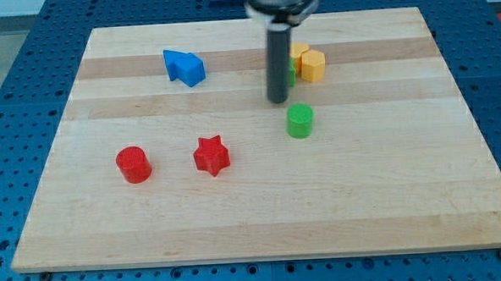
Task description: Push the green circle into the yellow hexagon
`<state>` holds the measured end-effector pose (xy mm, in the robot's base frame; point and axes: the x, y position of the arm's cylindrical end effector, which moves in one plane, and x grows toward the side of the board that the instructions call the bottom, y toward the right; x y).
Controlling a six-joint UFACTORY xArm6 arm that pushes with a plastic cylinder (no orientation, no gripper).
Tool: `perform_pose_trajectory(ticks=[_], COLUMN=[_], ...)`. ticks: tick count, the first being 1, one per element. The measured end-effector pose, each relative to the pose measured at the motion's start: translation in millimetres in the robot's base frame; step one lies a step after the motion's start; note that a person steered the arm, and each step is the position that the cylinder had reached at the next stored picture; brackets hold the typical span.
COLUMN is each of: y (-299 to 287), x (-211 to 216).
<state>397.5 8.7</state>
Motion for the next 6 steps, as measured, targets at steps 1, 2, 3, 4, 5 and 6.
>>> perform_pose_trajectory(ticks=[1,2,3,4,5,6], y=[-15.8,-14.0,29.4,34.2,34.2,34.2], x=[21.6,85.1,98.3,98.4,92.8,28.0])
